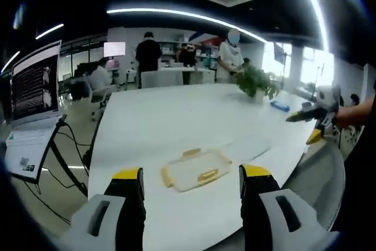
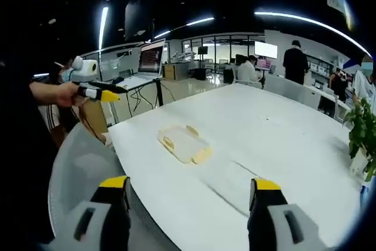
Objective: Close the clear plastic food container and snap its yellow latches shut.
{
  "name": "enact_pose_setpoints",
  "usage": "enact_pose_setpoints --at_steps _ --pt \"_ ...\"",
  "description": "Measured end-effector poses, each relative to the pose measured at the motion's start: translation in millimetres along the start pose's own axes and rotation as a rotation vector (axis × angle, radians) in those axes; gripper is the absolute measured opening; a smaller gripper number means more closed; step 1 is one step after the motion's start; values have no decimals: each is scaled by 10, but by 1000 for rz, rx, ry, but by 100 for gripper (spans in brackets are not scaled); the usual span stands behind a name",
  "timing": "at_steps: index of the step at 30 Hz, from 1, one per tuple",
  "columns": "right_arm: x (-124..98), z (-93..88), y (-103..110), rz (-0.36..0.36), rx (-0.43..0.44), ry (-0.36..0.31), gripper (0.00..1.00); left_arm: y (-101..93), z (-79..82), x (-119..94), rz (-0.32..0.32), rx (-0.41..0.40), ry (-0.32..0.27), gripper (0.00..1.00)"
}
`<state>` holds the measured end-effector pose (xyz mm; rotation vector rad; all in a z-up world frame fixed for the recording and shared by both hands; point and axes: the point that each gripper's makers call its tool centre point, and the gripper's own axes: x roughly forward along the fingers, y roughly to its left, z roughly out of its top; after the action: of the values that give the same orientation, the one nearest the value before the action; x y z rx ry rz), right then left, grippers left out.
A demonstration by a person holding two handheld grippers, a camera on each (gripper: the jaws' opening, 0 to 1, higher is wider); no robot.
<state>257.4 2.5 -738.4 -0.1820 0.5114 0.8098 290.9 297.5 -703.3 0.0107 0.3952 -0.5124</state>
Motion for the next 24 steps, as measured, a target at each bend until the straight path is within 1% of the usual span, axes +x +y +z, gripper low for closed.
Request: enact_pose_setpoints --at_steps 1,2,3,5,6,7,8,9,10,11,12,13,14,16,17,18,19,20,22,23,24 --pt "-1 16 -6 -4 -5 -4 84 -3 -1 9 1 0 6 64" --pt "-1 30 -11 -7 -11 -4 84 -14 -31 18 -2 2 25 64" --pt "-2 45 -16 -10 -19 -4 84 -52 -29 30 -17 33 22 65" --pt "-1 33 -47 -24 -61 11 84 -110 -31 47 -42 30 15 65" --pt "2 25 -46 -23 -68 17 84 -128 -67 58 -52 24 34 63" --pt "2 26 -46 -22 -69 18 83 -115 -63 55 -43 43 33 62" --pt "2 31 -53 -22 -69 13 83 -171 36 65 -77 91 -30 63" --pt "1 34 -57 -23 -69 12 82 -172 41 65 -71 93 -31 68" --pt "-2 41 -79 -34 -76 10 82 -139 57 74 -46 104 -35 73" --pt "-3 45 -95 -40 -82 9 83 -221 66 93 -96 78 -42 77" --pt "-1 44 -104 -42 -81 8 84 -217 63 103 -98 63 -40 79" --pt "8 31 -130 -49 -69 12 85 -141 43 121 -69 69 -25 80" --pt "16 8 -154 -58 -62 25 87 -129 23 127 -69 70 -16 81" --pt "36 -33 -191 -69 -54 41 91 -78 15 147 -56 76 -22 85" --pt "43 -23 -201 -72 -26 27 96 -101 46 158 -70 53 -42 94" --pt "53 10 -203 -73 -1 5 100 -102 62 166 -68 54 -51 100" --pt "47 1 -230 -79 -11 23 99 -90 50 160 -69 75 -43 98" --pt "55 -3 -234 -83 -2 31 100 -91 41 171 -73 82 -36 99" --pt "68 44 -218 -76 -16 16 100 -97 55 172 -76 93 -39 99" --pt "73 57 -220 -76 -18 12 100 -105 80 173 -81 90 -46 99" --pt "85 46 -222 -72 -15 16 100 -100 81 181 -82 82 -40 99"
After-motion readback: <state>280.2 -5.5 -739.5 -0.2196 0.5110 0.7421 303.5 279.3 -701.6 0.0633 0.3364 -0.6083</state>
